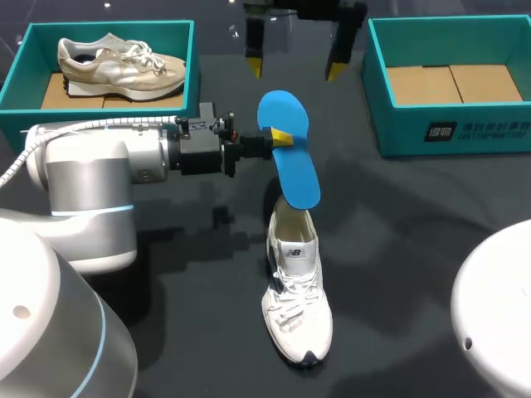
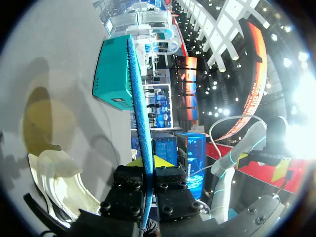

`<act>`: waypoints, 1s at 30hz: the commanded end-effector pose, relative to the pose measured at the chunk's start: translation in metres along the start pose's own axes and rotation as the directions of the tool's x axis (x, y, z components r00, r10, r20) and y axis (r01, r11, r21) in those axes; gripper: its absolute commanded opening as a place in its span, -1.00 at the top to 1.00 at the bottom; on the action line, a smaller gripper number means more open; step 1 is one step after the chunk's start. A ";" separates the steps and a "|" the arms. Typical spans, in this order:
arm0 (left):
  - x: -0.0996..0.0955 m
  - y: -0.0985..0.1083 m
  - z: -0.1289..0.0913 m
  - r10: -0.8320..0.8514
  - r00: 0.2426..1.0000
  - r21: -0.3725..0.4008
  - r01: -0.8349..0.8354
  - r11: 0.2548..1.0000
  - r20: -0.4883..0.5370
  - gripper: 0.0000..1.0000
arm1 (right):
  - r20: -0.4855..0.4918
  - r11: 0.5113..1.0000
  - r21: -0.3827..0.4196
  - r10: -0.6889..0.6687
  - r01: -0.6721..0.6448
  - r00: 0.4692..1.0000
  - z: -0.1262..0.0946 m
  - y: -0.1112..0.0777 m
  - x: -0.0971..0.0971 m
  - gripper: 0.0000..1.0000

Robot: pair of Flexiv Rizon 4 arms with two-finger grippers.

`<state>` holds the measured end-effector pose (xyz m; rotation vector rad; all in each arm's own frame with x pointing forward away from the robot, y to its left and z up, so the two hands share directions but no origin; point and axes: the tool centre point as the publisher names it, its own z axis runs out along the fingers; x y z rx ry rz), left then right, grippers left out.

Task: Take the shoe out of the shoebox, open the shoe tongue, remove and reinsert the insole, then place the shoe into the shoebox

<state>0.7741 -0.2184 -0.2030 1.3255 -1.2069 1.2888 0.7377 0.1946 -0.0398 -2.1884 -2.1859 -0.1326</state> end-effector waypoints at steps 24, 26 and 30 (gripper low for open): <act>-0.001 0.000 0.001 0.000 1.000 0.002 0.000 1.000 0.000 1.00 | -0.128 0.998 -0.060 0.001 -0.009 0.992 0.005 0.012 -0.008 -1.00; -0.001 0.000 0.001 0.000 1.000 0.002 0.000 1.000 0.000 1.00 | -0.202 0.998 -0.056 -0.010 -0.002 0.979 0.005 0.013 -0.014 -1.00; -0.001 0.000 0.001 0.000 1.000 0.002 0.000 1.000 0.000 1.00 | -0.306 0.998 -0.060 -0.031 0.013 0.951 0.005 0.013 -0.022 -1.00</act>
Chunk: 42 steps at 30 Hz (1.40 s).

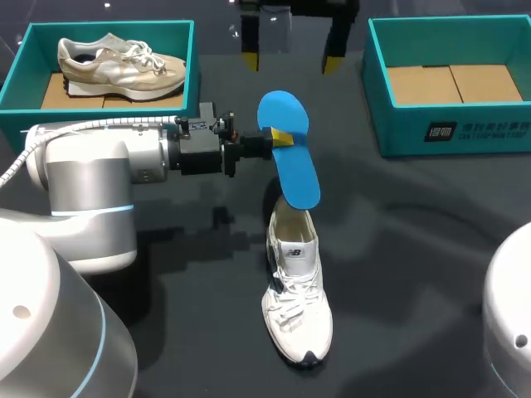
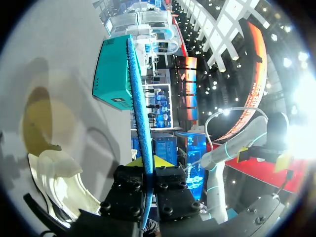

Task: Take the shoe out of the shoebox, open the shoe tongue, remove and reinsert the insole, then place the shoe into the shoebox

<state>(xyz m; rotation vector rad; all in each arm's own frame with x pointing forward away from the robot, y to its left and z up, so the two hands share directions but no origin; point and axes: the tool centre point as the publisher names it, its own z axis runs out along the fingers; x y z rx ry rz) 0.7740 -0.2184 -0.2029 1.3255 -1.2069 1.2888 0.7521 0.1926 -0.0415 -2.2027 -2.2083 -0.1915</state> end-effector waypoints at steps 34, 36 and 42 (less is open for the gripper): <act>-0.001 0.000 0.001 0.000 1.000 0.002 0.000 1.000 0.000 1.00 | -0.854 0.998 0.058 0.058 -0.016 0.516 0.042 -0.008 -0.061 -1.00; -0.001 0.000 0.001 0.000 1.000 0.002 0.000 1.000 0.000 1.00 | -0.868 0.998 0.060 0.062 -0.020 0.493 0.046 -0.010 -0.062 -1.00; -0.001 0.000 0.001 0.000 1.000 0.002 0.000 1.000 0.000 1.00 | -0.898 0.998 0.067 0.070 -0.022 0.435 0.057 -0.011 -0.063 -1.00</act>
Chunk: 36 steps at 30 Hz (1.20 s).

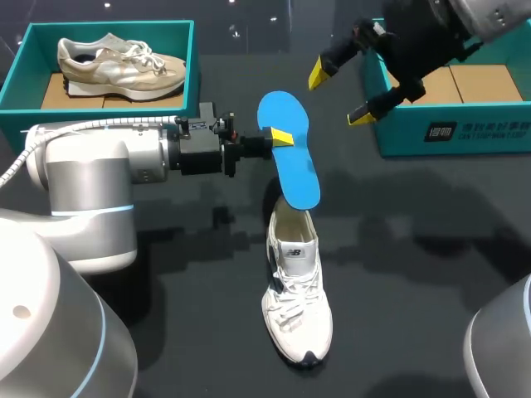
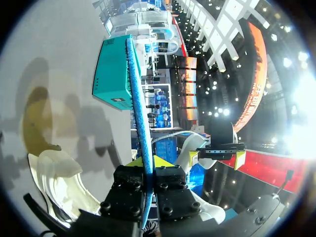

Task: Take the shoe out of the shoebox, open the shoe tongue, remove and reinsert the insole, then place the shoe into the shoebox

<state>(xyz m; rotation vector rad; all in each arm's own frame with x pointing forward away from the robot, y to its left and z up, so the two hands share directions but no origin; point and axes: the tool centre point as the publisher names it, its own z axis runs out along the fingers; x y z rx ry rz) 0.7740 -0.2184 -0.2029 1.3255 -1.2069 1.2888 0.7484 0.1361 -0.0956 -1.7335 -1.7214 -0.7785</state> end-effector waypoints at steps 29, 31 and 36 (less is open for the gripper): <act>0.006 -0.002 -0.003 0.114 0.993 0.002 -0.114 0.993 -0.012 1.00 | -0.469 1.000 -0.018 0.001 -0.010 0.883 0.032 -0.004 -0.031 -1.00; 0.011 -0.004 -0.007 0.197 0.980 -0.004 -0.197 0.980 -0.019 1.00 | -0.475 1.000 -0.018 -0.004 -0.005 0.880 0.032 -0.004 -0.031 -1.00; 0.027 -0.004 -0.017 0.435 0.900 -0.034 -0.436 0.899 -0.024 1.00 | -0.487 1.000 -0.021 -0.013 0.004 0.873 0.032 -0.003 -0.032 -1.00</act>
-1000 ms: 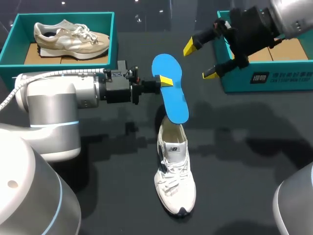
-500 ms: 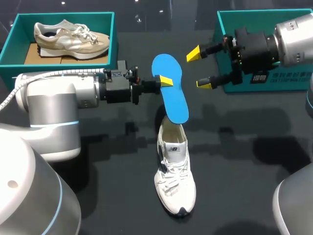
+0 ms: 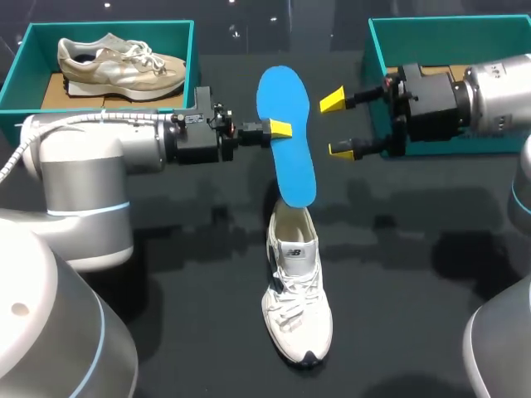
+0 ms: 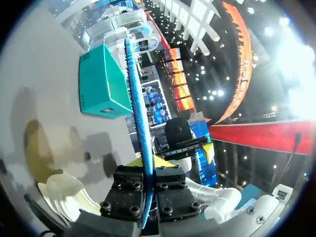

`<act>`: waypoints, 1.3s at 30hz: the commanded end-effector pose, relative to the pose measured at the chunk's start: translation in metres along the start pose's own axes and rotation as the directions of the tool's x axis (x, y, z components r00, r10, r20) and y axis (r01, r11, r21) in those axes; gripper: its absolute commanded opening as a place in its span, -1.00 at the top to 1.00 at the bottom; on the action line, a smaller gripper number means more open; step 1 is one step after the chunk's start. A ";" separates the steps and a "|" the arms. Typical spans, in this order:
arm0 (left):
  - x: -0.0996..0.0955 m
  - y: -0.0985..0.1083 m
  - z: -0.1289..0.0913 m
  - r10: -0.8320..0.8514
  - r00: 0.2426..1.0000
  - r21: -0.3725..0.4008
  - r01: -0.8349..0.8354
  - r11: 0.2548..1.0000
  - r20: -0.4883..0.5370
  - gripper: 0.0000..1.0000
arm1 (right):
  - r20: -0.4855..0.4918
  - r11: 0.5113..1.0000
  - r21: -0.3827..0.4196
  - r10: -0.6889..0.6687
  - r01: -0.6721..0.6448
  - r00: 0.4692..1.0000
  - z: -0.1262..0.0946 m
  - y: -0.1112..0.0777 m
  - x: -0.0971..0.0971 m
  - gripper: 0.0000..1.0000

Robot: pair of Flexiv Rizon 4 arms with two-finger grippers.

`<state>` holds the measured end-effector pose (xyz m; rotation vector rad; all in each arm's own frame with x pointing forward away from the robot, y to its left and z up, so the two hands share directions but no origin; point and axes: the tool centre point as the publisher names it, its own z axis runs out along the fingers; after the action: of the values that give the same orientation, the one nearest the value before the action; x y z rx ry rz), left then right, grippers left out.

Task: Take the shoe out of the shoebox, open the shoe tongue, remove and reinsert the insole, then place the shoe into the shoebox

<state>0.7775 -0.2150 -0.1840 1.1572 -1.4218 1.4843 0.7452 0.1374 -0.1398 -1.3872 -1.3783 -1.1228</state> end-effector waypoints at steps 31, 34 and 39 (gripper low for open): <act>0.046 -0.006 -0.033 0.970 0.172 -0.040 -0.983 0.181 0.171 1.00 | -0.047 1.000 -0.005 -0.009 0.009 0.999 0.001 0.002 -0.007 -1.00; 0.046 -0.008 -0.037 0.986 0.062 -0.029 -0.997 0.068 0.157 1.00 | -0.047 1.000 -0.005 -0.009 0.009 0.999 0.001 0.002 -0.007 -1.00; 0.039 -0.003 -0.043 0.946 -0.310 -0.027 -0.951 -0.309 0.097 1.00 | -0.047 1.000 -0.005 -0.009 0.009 0.999 0.001 0.002 -0.007 -1.00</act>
<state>0.7694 -0.1809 -0.1365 0.2700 -2.4663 2.2493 0.7471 0.1348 -0.1463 -1.3485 -1.3504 -1.1582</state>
